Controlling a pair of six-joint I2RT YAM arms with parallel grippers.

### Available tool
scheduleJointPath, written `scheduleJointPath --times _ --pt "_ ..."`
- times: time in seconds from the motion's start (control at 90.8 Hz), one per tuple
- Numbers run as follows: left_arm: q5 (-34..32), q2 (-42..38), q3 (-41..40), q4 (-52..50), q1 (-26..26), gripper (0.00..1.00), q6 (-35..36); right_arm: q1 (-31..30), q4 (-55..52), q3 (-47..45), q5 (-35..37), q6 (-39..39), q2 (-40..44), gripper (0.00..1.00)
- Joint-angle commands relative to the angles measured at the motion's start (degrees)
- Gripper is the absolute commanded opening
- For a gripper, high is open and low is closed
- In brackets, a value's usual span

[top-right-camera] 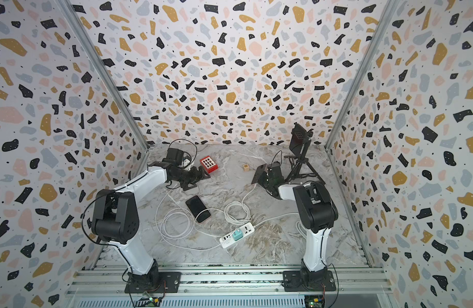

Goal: Plug the charging cable into the phone
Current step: Place the phone at the center of the board.

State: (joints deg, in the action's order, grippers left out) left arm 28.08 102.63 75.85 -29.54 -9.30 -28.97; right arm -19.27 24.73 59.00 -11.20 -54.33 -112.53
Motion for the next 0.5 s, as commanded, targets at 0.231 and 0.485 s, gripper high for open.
scheduleJointPath --times 0.231,0.485 --pt "-11.59 -10.63 -4.31 -1.40 1.26 0.96 17.21 -0.17 1.71 -1.27 0.39 -0.47 0.94 0.57" --pt "-21.56 -17.68 -11.94 -2.47 1.30 0.96 20.56 -0.37 -9.03 -3.10 2.98 4.35 8.64 0.75"
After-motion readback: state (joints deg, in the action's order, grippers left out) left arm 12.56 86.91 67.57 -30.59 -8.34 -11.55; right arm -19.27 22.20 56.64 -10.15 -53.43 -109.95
